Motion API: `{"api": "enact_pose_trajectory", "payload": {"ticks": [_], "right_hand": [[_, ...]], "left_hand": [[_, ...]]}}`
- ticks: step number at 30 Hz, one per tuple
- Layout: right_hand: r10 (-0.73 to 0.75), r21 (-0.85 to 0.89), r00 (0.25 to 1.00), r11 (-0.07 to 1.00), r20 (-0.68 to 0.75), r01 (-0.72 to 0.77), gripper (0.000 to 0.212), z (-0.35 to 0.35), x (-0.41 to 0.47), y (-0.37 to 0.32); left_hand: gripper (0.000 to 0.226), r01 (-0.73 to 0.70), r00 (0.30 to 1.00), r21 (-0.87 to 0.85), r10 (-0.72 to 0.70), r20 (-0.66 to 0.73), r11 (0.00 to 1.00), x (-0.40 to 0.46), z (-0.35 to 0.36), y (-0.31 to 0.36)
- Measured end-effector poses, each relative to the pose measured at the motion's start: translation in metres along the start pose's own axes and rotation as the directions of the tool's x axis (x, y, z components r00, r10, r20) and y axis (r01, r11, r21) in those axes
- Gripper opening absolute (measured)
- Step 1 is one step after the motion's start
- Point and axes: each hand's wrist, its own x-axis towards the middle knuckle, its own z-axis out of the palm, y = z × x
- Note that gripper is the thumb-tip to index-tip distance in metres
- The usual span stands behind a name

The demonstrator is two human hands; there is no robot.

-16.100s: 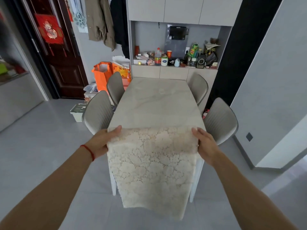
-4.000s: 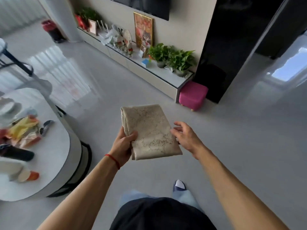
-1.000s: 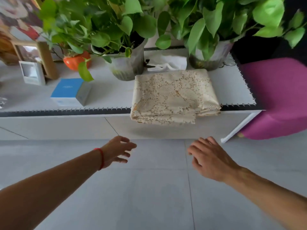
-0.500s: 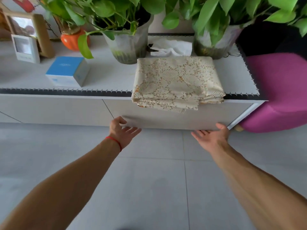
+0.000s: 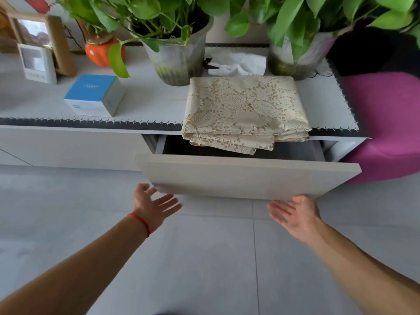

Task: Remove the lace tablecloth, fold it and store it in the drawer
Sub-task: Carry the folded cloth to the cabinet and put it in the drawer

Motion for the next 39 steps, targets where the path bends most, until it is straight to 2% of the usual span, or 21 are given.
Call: {"api": "enact_pose_trajectory", "payload": {"ticks": [1, 2, 3, 4, 5, 7, 8, 9, 10, 11, 13, 14, 16, 18, 20, 21, 25, 27, 30, 36, 39], "right_hand": [[-0.025, -0.233, 1.000, 0.972, -0.014, 0.021, 0.033, -0.003, -0.014, 0.001], [-0.093, -0.466, 0.996, 0.880, 0.015, 0.089, 0.027, -0.005, -0.030, 0.002], [-0.196, -0.651, 0.975, 0.728, 0.099, 0.213, 0.021, -0.005, -0.045, 0.004], [-0.321, -0.755, 0.916, 0.530, 0.242, 0.386, 0.017, -0.003, -0.061, 0.005], [-0.438, -0.763, 0.795, 0.304, 0.420, 0.571, 0.018, 0.001, -0.079, 0.005], [-0.579, -0.552, 0.384, -0.140, 0.719, 0.822, 0.018, 0.018, -0.114, 0.000], [-0.575, -0.435, 0.182, -0.339, 0.798, 0.835, 0.019, 0.028, -0.126, -0.004], [-0.537, -0.363, 0.056, -0.487, 0.842, 0.794, 0.024, 0.038, -0.134, -0.010], [-0.489, -0.354, 0.036, -0.576, 0.871, 0.737, 0.032, 0.047, -0.137, -0.016], [-0.449, -0.400, 0.114, -0.615, 0.886, 0.680, 0.040, 0.053, -0.138, -0.022], [-0.389, -0.514, 0.336, -0.638, 0.858, 0.573, 0.053, 0.059, -0.137, -0.027], [-0.368, -0.539, 0.399, -0.644, 0.840, 0.542, 0.055, 0.059, -0.137, -0.028], [-0.357, -0.549, 0.419, -0.603, 0.835, 0.579, 0.052, 0.055, -0.136, -0.030], [-0.366, -0.556, 0.419, -0.498, 0.831, 0.666, 0.042, 0.054, -0.140, -0.036], [-0.342, -0.584, 0.478, -0.387, 0.809, 0.713, 0.030, 0.055, -0.145, -0.043], [-0.317, -0.599, 0.511, -0.350, 0.799, 0.720, 0.034, 0.055, -0.147, -0.045], [-0.139, -0.626, 0.617, -0.310, 0.775, 0.716, 0.032, 0.056, -0.146, -0.047], [-0.057, -0.629, 0.642, -0.282, 0.764, 0.724, 0.034, 0.055, -0.142, -0.047], [0.052, -0.626, 0.651, -0.226, 0.757, 0.746, 0.036, 0.053, -0.140, -0.047], [0.219, -0.624, 0.640, -0.148, 0.736, 0.768, 0.034, 0.052, -0.141, -0.044], [0.078, -0.584, 0.583, -0.006, 0.809, 0.812, 0.017, 0.055, -0.144, -0.041]], "left_hand": [[0.045, -0.108, 0.991, 0.153, 0.120, -0.067, 0.982, -0.007, -0.007, 0.008], [0.041, -0.261, 0.949, 0.294, 0.301, -0.098, 0.919, -0.015, -0.012, 0.016], [0.035, -0.434, 0.858, 0.429, 0.509, -0.071, 0.792, -0.025, -0.015, 0.025], [0.030, -0.590, 0.717, 0.555, 0.697, 0.025, 0.587, -0.036, -0.015, 0.033], [0.028, -0.701, 0.550, 0.632, 0.815, 0.182, 0.332, -0.048, -0.013, 0.041], [0.026, -0.796, 0.253, 0.592, 0.819, 0.515, -0.127, -0.073, 0.000, 0.049], [0.025, -0.783, 0.152, 0.542, 0.751, 0.643, -0.305, -0.083, 0.010, 0.050], [0.027, -0.751, 0.102, 0.491, 0.658, 0.746, -0.441, -0.092, 0.022, 0.051], [0.030, -0.727, 0.117, 0.450, 0.551, 0.826, -0.520, -0.101, 0.033, 0.049], [0.032, -0.721, 0.164, 0.414, 0.443, 0.881, -0.556, -0.106, 0.042, 0.045], [0.030, -0.724, 0.235, 0.353, 0.269, 0.934, -0.593, -0.113, 0.052, 0.036], [0.033, -0.721, 0.267, 0.347, 0.223, 0.938, -0.600, -0.116, 0.053, 0.034], [0.035, -0.733, 0.284, 0.341, 0.192, 0.940, -0.589, -0.122, 0.052, 0.033], [0.034, -0.760, 0.289, 0.329, 0.162, 0.943, -0.561, -0.126, 0.054, 0.037], [0.043, -0.753, 0.367, 0.365, 0.111, 0.924, -0.547, -0.131, 0.059, 0.042], [0.043, -0.747, 0.410, 0.377, 0.066, 0.909, -0.548, -0.134, 0.063, 0.043], [0.033, -0.726, 0.559, 0.449, -0.067, 0.826, -0.521, -0.133, 0.071, 0.041], [0.031, -0.704, 0.600, 0.492, -0.060, 0.797, -0.511, -0.126, 0.067, 0.037], [0.022, -0.714, 0.651, 0.529, -0.157, 0.743, -0.459, -0.121, 0.056, 0.031], [0.017, -0.720, 0.690, 0.609, -0.241, 0.683, -0.333, -0.119, 0.038, 0.019], [0.014, -0.737, 0.676, 0.607, -0.313, 0.667, -0.299, -0.119, 0.034, 0.017]]}}
